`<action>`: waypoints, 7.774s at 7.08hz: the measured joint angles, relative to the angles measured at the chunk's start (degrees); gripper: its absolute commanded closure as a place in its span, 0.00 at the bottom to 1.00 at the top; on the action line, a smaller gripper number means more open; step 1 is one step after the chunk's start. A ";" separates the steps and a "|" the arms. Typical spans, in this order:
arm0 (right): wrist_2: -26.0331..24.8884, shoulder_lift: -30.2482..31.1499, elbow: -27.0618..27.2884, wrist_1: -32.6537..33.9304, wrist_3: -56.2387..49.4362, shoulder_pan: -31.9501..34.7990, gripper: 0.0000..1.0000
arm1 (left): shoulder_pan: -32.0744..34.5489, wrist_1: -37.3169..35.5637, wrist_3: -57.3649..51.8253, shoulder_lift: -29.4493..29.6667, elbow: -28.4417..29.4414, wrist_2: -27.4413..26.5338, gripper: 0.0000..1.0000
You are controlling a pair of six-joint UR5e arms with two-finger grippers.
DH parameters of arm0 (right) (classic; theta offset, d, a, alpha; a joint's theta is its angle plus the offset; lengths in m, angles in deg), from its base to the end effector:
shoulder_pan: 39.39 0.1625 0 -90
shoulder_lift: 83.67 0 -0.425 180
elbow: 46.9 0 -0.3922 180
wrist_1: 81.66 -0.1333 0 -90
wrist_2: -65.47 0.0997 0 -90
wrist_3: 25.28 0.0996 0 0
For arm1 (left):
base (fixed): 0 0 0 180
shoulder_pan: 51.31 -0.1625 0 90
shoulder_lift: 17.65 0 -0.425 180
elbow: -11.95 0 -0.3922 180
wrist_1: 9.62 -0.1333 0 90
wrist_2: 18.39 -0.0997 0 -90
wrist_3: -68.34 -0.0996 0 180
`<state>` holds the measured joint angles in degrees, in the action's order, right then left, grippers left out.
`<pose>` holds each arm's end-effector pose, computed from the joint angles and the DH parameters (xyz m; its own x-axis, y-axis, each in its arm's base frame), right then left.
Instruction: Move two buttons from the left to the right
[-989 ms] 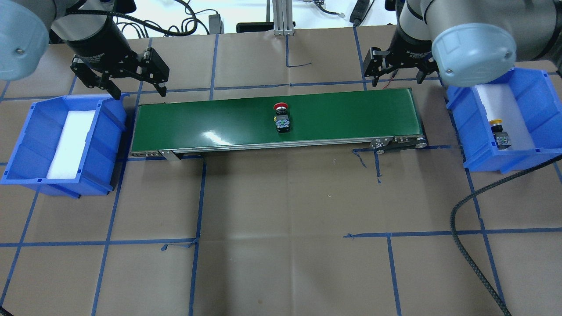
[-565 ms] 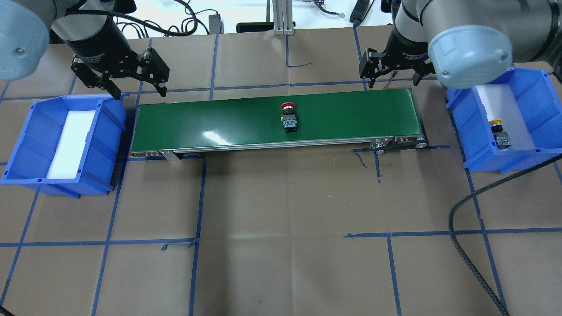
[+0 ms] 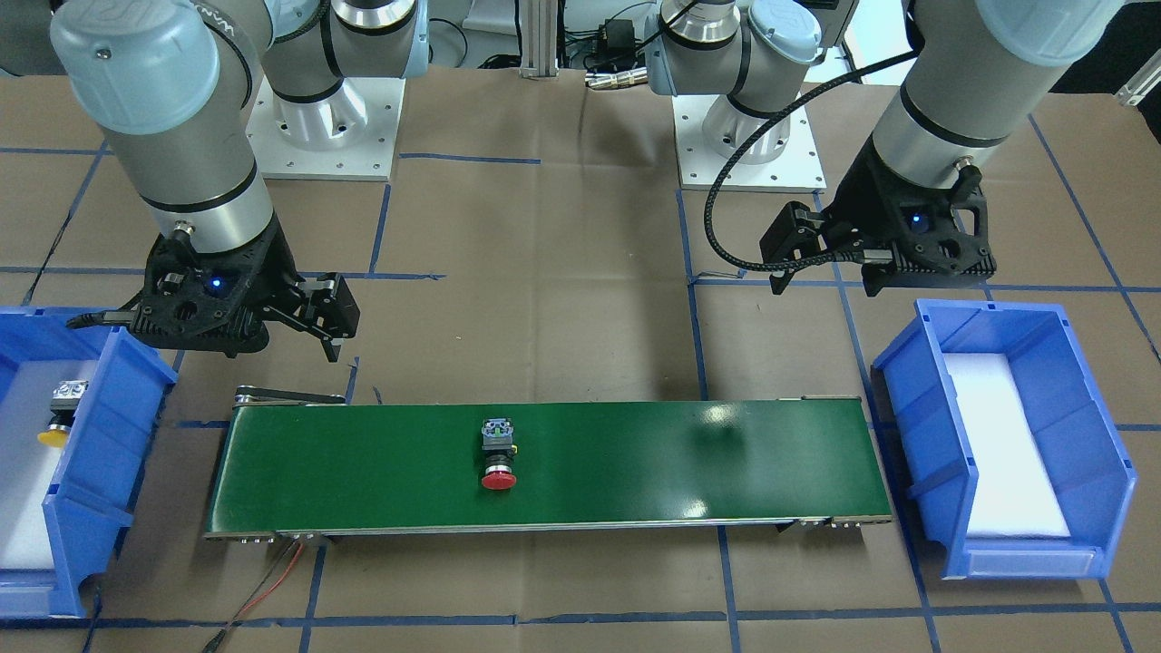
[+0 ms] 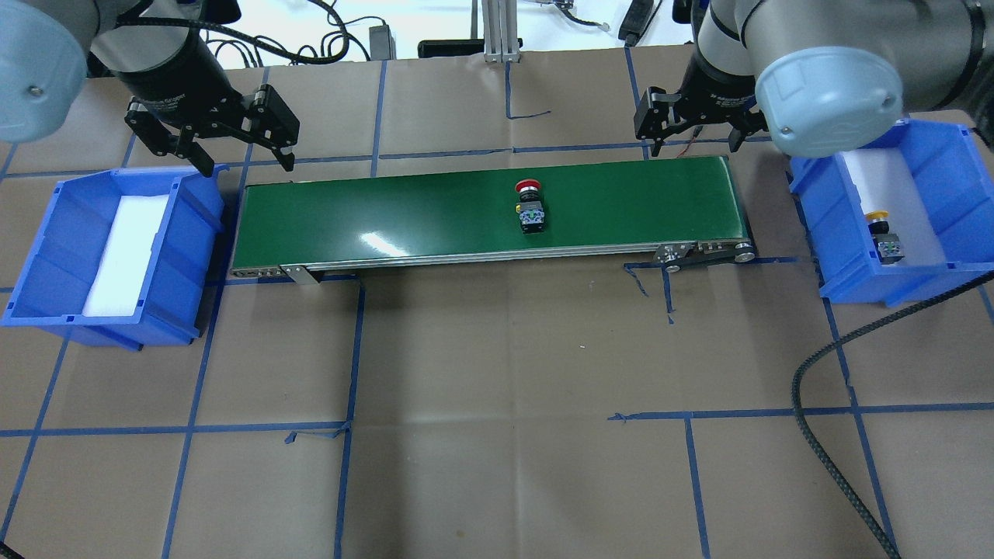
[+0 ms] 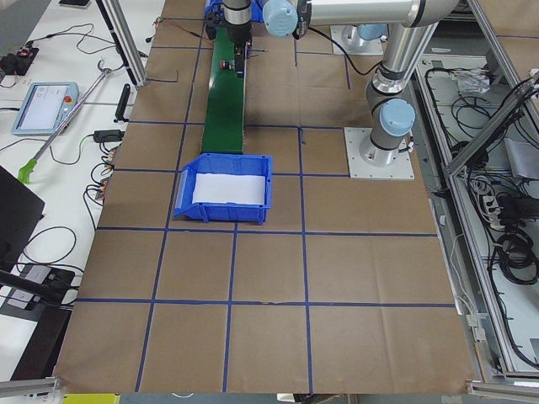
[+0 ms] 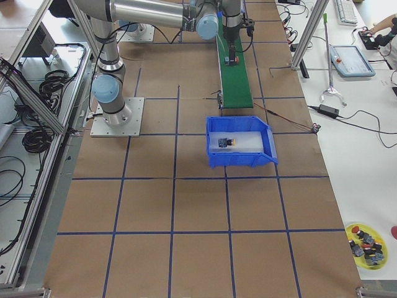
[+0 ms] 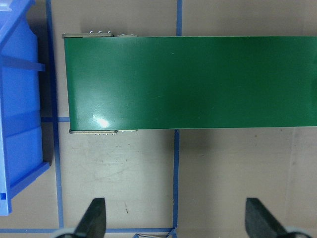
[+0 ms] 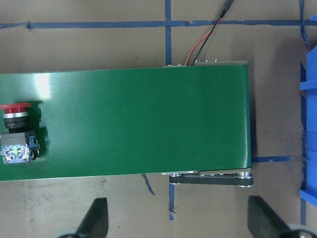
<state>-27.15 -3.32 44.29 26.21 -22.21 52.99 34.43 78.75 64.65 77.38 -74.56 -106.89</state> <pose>0.1522 -0.5617 0.4212 -0.9991 0.0173 0.0387 0.0123 0.9921 -0.1246 -0.0962 -0.5378 0.4759 -0.9996 -0.0099 0.0260 -0.0100 0.9999 -0.0033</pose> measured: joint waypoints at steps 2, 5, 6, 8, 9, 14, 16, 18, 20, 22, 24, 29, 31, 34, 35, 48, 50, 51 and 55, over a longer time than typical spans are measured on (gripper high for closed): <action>-0.08 -0.23 -0.23 0.80 -0.47 0.00 0.01 | 0.01 0.04 -0.02 0.03 -0.10 -0.08 0.00; 0.10 -1.21 0.81 3.89 0.00 0.05 0.01 | -0.02 0.05 -0.08 -0.02 -0.14 -0.17 0.00; 0.23 -1.87 2.02 5.67 0.11 0.07 0.01 | -0.04 0.05 -0.09 -0.02 -0.14 -0.17 0.00; 2.92 -2.27 5.96 10.65 1.28 0.08 0.01 | -0.04 0.05 -0.09 0.00 -0.15 -0.17 0.00; 4.08 -2.50 8.04 13.29 2.71 0.14 0.01 | -0.02 0.05 -0.09 0.02 -0.15 -0.18 0.00; 4.45 -8.86 9.84 24.65 4.31 3.58 0.01 | 0.02 0.05 -0.09 0.06 -0.13 -0.16 0.00; 4.59 -10.24 9.81 25.56 4.32 3.88 0.01 | 0.01 0.05 -0.03 0.04 -0.07 -0.24 0.00; 4.63 -11.56 9.80 25.71 4.31 3.93 0.01 | 0.03 0.05 -0.01 0.05 0.06 -0.39 0.00; 4.45 -13.04 9.85 25.79 4.24 3.90 0.21 | 0.04 0.05 0.06 0.12 0.23 -0.49 0.00; 3.68 -13.93 9.86 25.56 3.88 3.73 0.78 | 0.04 0.11 0.08 0.15 0.32 -0.52 0.00; 2.95 -13.83 9.76 24.85 3.49 3.24 0.95 | 0.04 0.13 0.09 0.15 0.36 -0.53 0.00; -0.41 -7.78 -2.30 6.28 -9.01 -6.52 0.95 | 0.08 0.22 0.09 0.15 0.35 -0.58 0.00; 0.19 -7.68 -8.10 1.44 -24.37 -15.70 0.95 | 0.10 0.22 0.09 0.15 0.34 -0.61 0.00; 6.69 -12.25 -10.09 3.93 -43.13 -28.76 0.95 | 0.13 0.22 0.09 0.08 0.27 -0.59 0.00; 7.55 -14.74 -9.90 7.25 -45.62 -30.12 0.95 | 0.13 0.22 0.09 0.07 0.21 -0.56 0.00; 6.02 -21.41 -0.31 18.78 -46.03 -31.89 0.01 | 0.13 0.22 0.07 -0.11 -0.29 -0.20 0.00; 5.96 -21.18 -0.51 18.63 -45.89 -31.91 0.01 | 0.04 0.24 -0.40 -0.18 -0.59 -0.43 0.00; 5.93 -20.77 -0.93 18.48 -45.75 -31.91 0.01 | 0.00 0.19 -0.54 -0.41 -1.08 -0.51 0.00; 6.46 -11.23 -7.75 6.65 -39.90 -30.62 0.00 | -0.07 0.14 -0.62 -0.98 -1.71 -0.59 0.00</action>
<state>-20.69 -14.55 36.54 32.85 -62.11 22.37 34.36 78.89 64.03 76.40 -76.27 -107.49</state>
